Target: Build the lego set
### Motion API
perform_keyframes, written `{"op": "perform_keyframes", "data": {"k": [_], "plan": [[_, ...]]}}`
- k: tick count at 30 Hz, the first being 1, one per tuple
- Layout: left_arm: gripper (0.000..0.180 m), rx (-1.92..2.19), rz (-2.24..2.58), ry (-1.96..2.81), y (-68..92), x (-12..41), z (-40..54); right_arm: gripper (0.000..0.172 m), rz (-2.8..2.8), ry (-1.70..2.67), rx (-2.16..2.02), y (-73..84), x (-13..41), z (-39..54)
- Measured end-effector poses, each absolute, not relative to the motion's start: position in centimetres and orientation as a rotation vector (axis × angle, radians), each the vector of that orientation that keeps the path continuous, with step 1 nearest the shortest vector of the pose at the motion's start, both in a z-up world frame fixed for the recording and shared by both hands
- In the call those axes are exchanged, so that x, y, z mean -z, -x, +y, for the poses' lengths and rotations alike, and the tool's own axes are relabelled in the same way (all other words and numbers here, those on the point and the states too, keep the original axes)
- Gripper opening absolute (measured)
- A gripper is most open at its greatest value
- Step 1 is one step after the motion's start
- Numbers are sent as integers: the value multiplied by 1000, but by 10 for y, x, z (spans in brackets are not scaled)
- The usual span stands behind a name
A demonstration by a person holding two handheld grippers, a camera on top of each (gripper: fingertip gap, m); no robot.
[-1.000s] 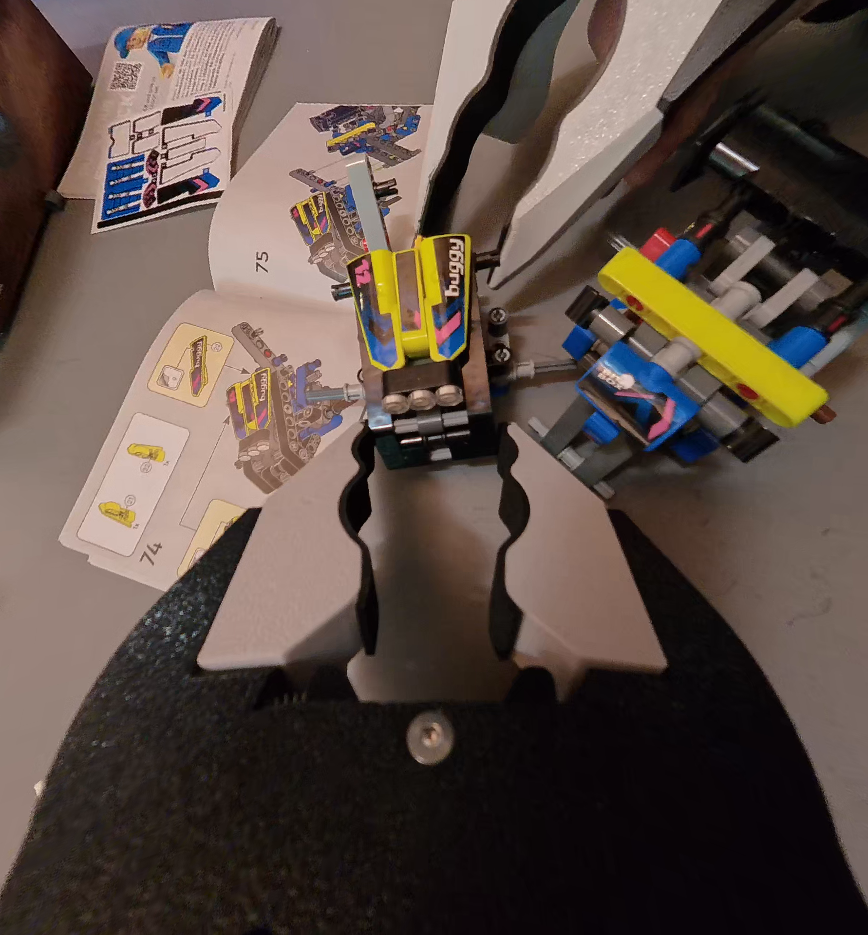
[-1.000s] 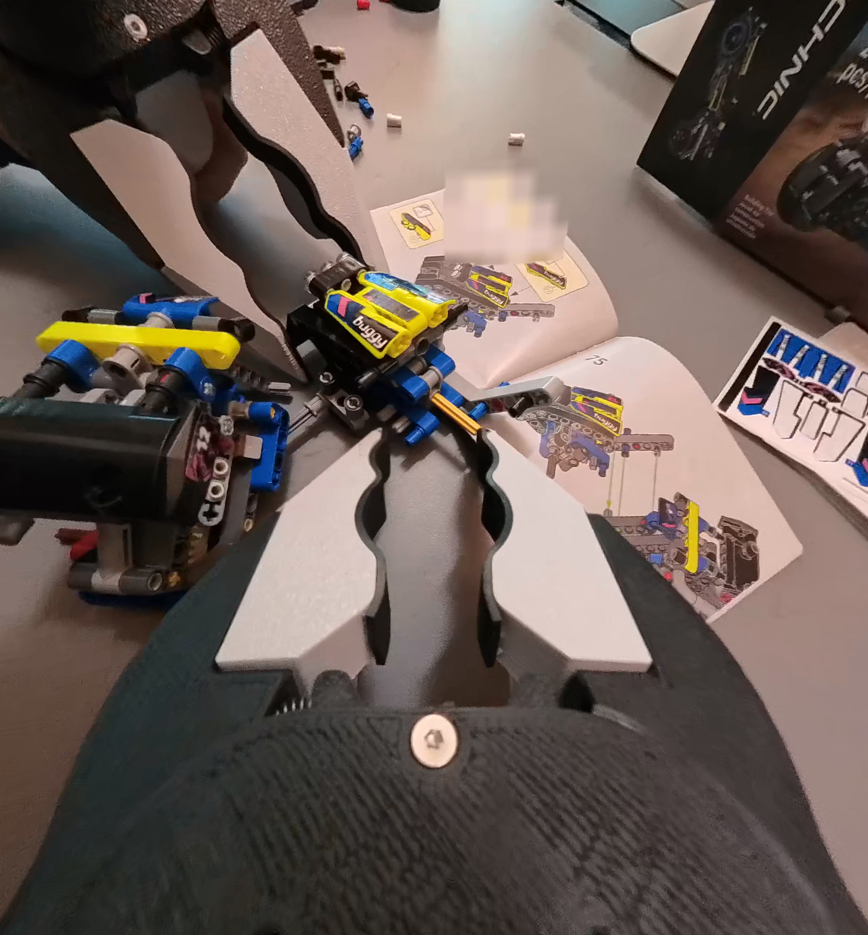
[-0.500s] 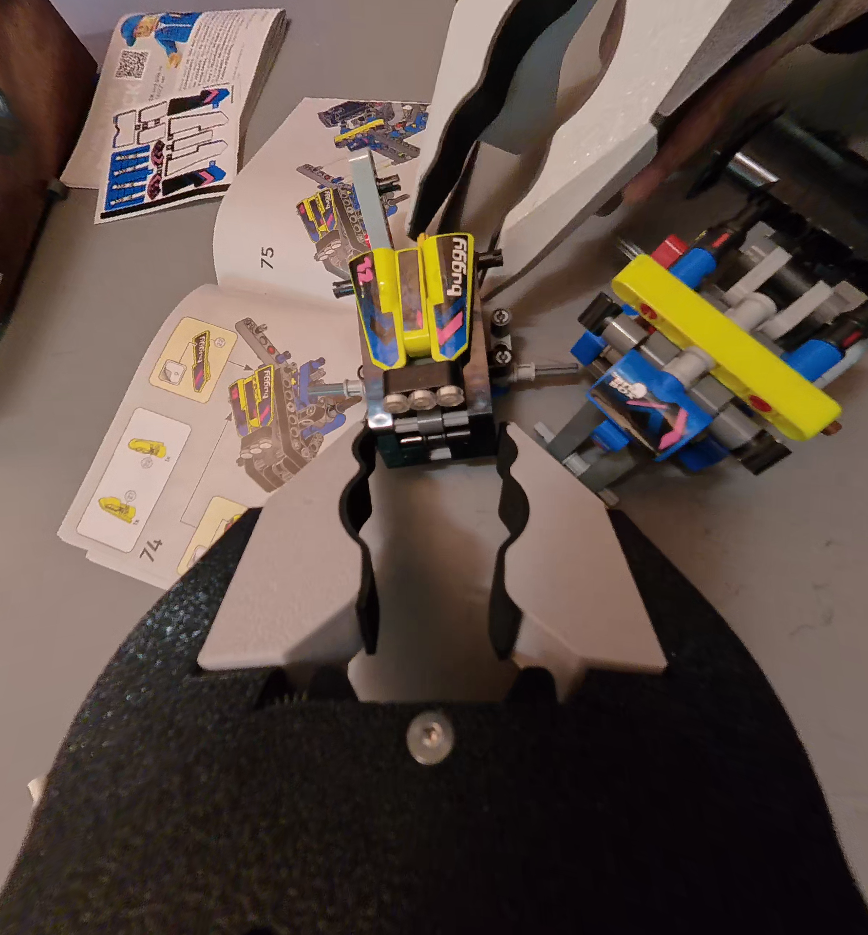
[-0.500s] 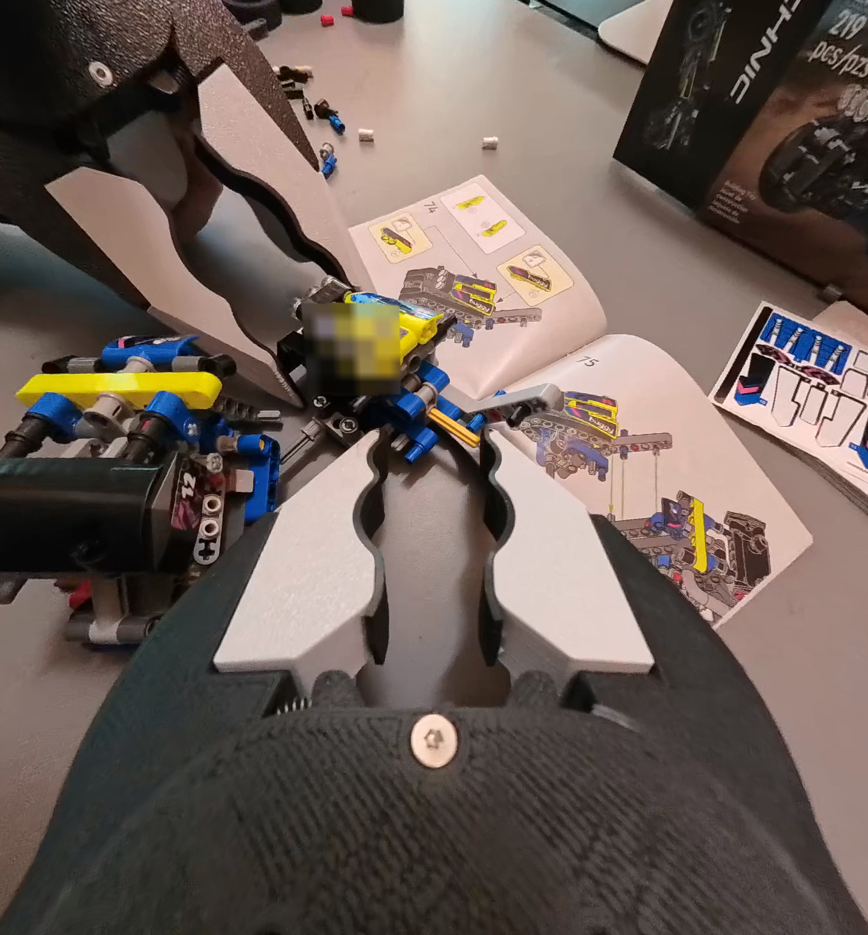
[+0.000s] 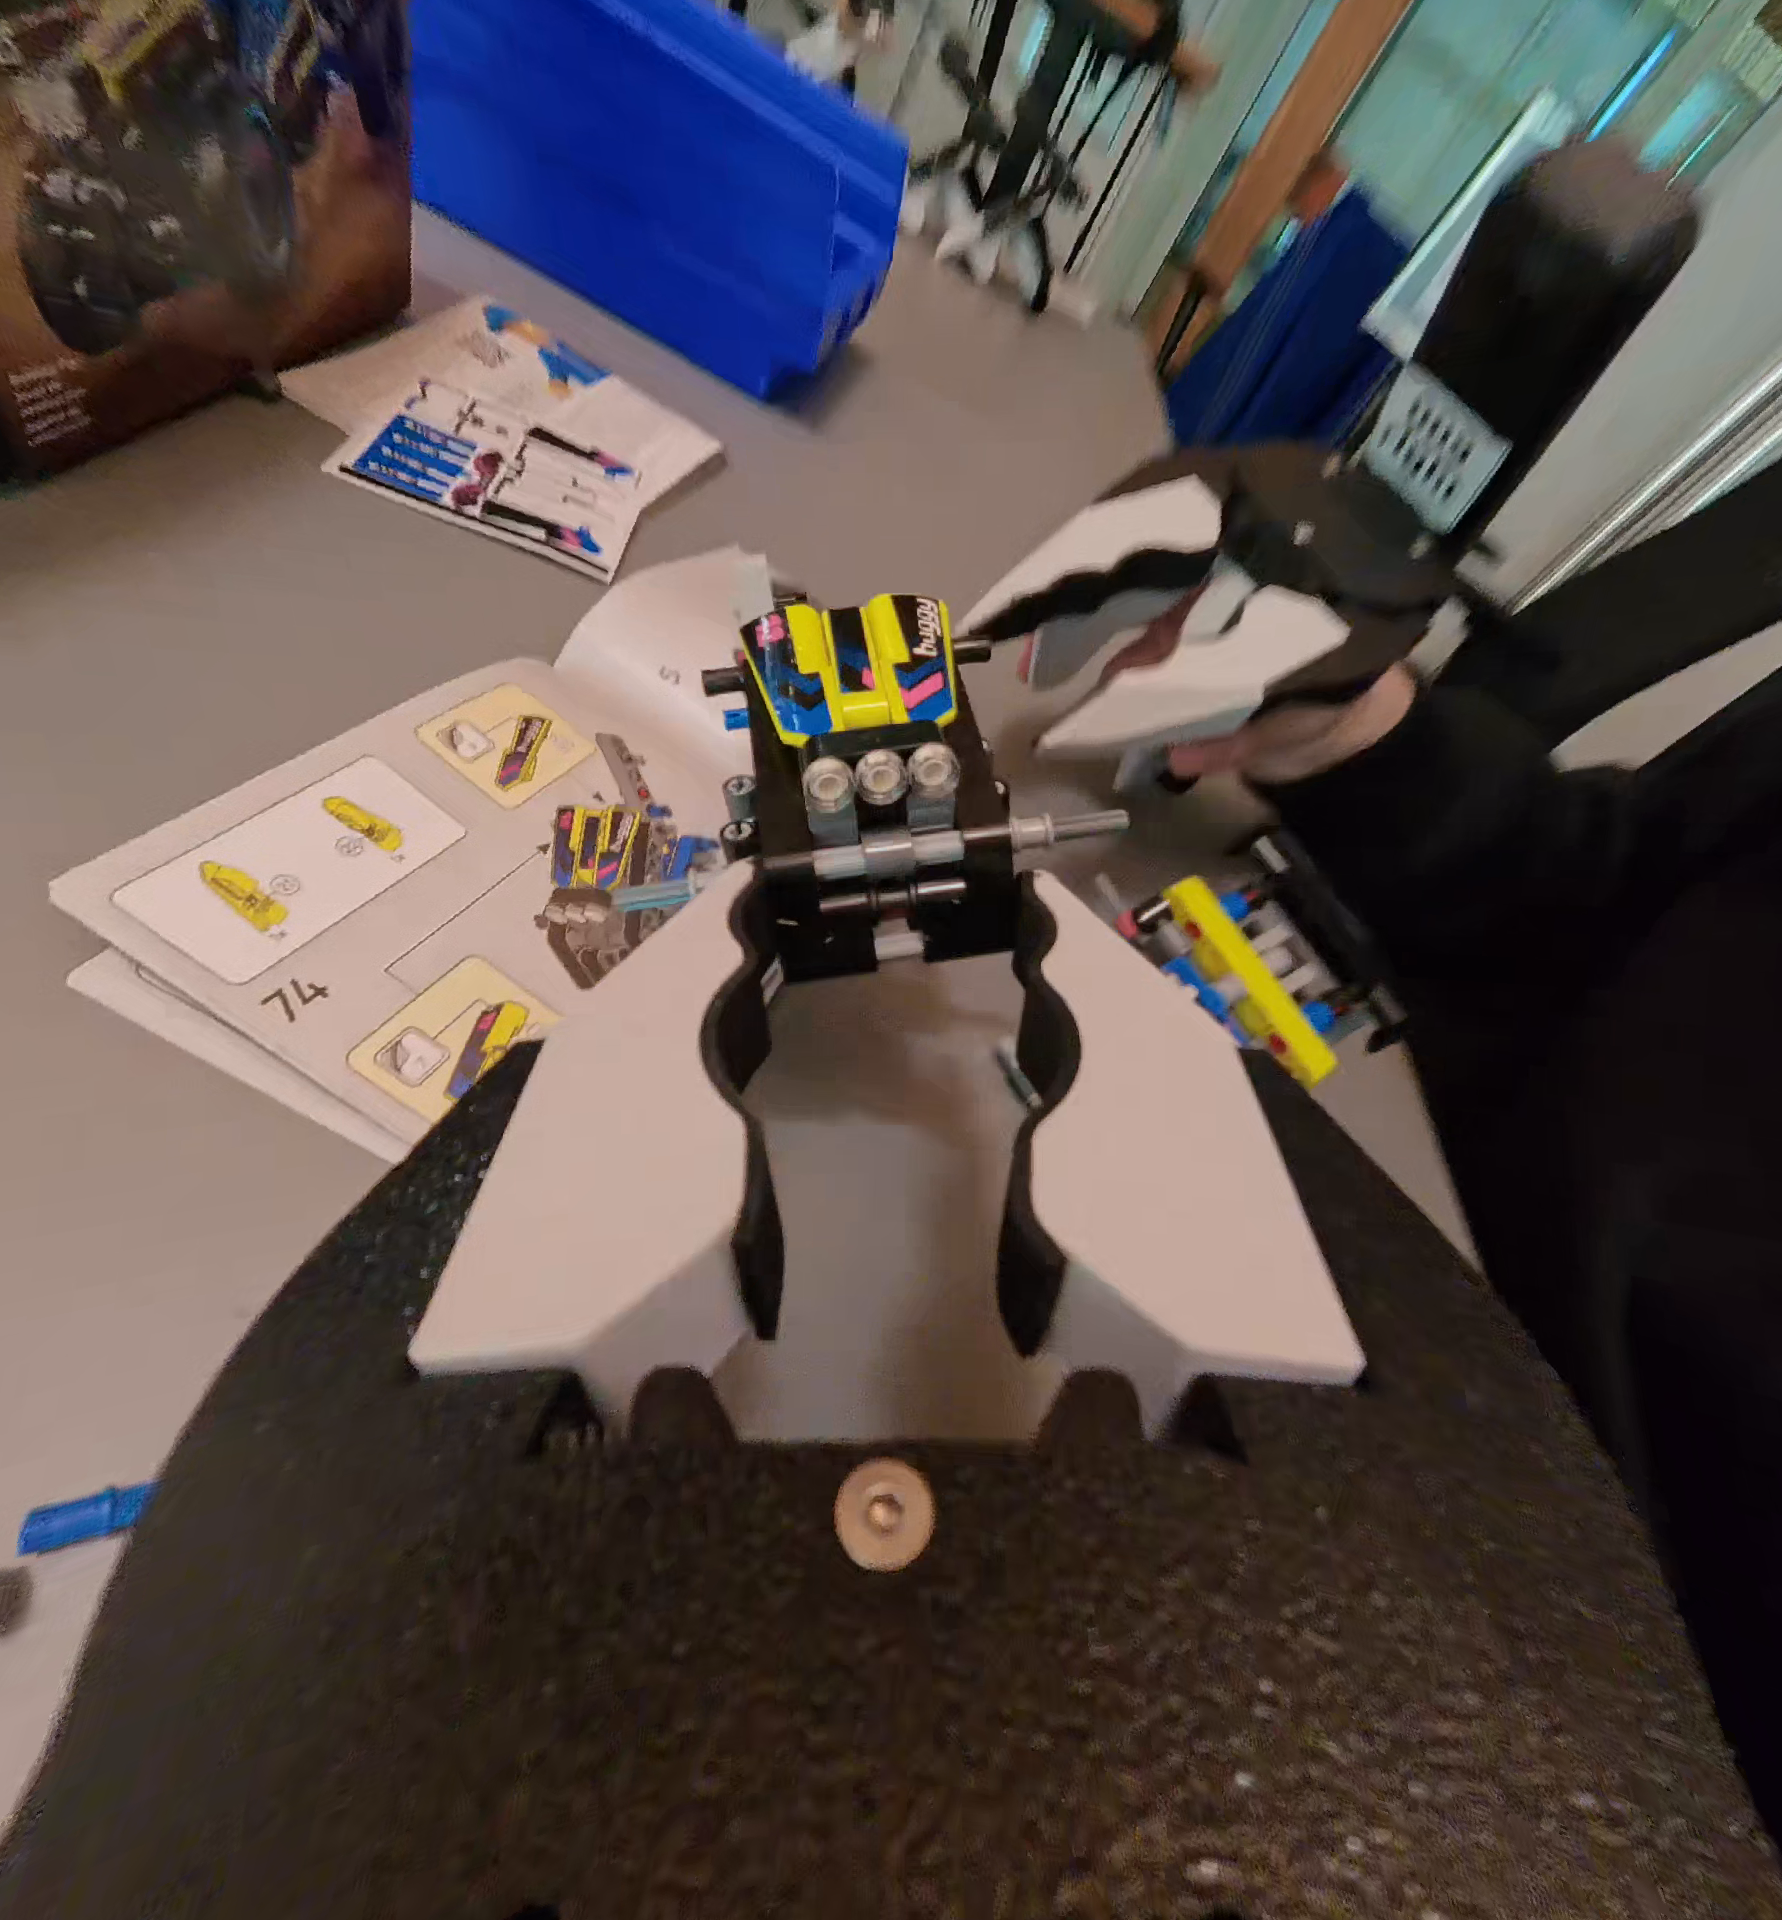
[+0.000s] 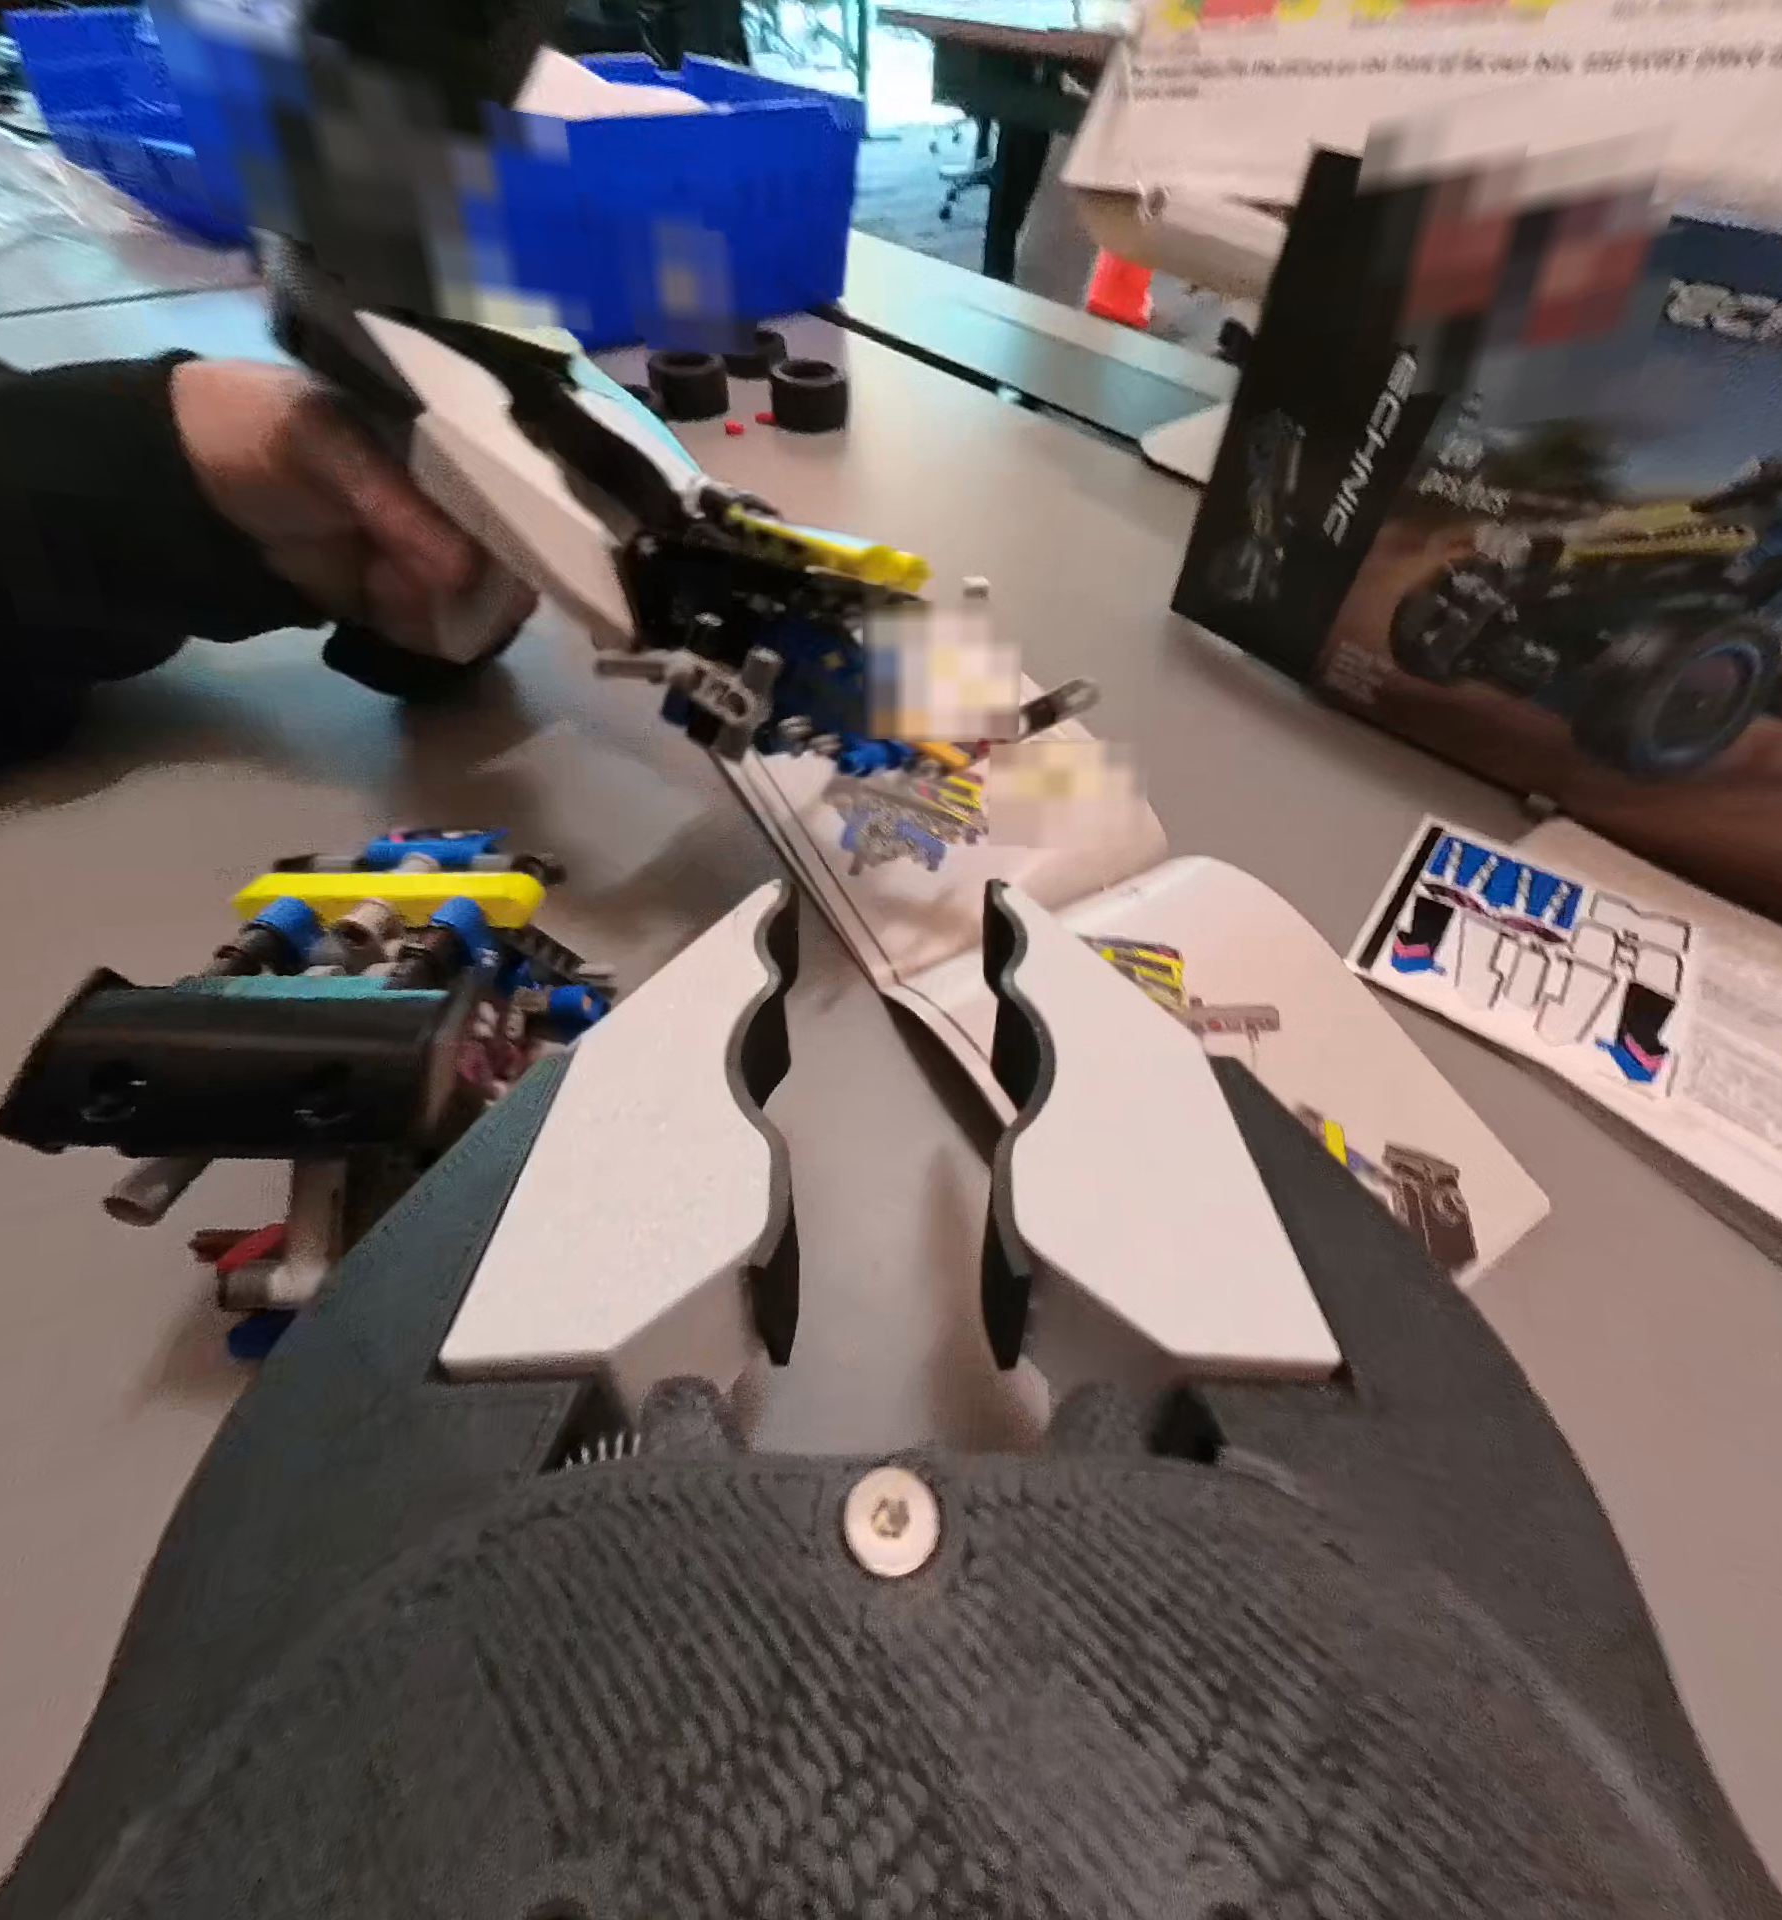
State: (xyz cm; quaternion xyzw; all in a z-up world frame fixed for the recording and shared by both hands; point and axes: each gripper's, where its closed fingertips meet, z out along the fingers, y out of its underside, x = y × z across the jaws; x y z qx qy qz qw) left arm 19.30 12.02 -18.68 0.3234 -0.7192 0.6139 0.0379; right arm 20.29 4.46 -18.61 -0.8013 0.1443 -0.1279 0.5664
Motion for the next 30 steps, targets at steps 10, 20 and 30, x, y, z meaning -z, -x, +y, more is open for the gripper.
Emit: {"op": "perform_keyframes", "data": {"k": [10,20,30], "plan": [[43,-2117,-1782,-772,-165,111,116,43,32,1642,662,-182,112,67],[43,-2095,-1506,-732,-150,90,115,26,-81,1569,803,-166,80,74],[43,-2139,-1486,-699,-145,79,125,29,-128,1548,843,-160,76,79]]}}
